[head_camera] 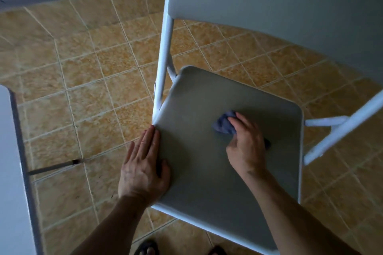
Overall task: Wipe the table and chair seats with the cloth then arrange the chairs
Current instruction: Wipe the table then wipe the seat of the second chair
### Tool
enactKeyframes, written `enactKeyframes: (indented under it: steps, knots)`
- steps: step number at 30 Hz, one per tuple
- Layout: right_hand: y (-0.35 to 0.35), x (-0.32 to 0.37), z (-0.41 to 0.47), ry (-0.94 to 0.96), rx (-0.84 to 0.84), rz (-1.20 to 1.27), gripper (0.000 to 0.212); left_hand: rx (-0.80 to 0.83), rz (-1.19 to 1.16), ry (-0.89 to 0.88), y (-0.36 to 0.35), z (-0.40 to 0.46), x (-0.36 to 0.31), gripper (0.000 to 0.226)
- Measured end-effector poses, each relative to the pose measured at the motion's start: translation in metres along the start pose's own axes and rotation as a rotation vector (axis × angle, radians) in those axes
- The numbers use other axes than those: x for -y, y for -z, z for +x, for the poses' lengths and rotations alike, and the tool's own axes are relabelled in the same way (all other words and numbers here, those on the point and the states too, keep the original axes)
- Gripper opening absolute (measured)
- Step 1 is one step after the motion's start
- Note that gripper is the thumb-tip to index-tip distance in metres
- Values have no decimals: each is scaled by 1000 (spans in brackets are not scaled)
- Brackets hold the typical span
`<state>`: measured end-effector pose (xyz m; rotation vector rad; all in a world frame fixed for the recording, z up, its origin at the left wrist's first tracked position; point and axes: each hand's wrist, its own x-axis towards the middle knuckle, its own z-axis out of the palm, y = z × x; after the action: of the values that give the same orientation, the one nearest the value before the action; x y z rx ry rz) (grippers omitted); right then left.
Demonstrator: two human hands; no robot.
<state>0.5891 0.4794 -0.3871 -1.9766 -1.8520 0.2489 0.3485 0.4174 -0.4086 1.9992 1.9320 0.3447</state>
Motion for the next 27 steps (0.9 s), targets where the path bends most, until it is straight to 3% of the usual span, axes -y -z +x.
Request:
enactKeyframes:
  steps: [3,5,9,11,14,17,22,27]
  knots:
    - [-25,69,13,199,82,130,48,-9,-9,-2,-1,2,4,77]
    - [-44,95,13,332,212,39,48,-4,-7,10,-3,4,6,78]
    - [-42,66,5,382,316,-136,56,2,-7,17,-3,2,7,78]
    - [-19,23,-2,337,305,-198,58,6,-16,12,-2,1,6,78]
    - [29,-53,-25,80,227,-310,65,11,-27,17,-1,2,5,79]
    - [59,-84,-57,-138,176,-335,74,7,-22,13,-1,2,5,79]
    - [31,0,-102,-193,55,-96,67,-7,-25,14,-2,1,5,80]
    - [-2,86,-161,2,283,-62,69,-46,-78,5,-3,1,5,79]
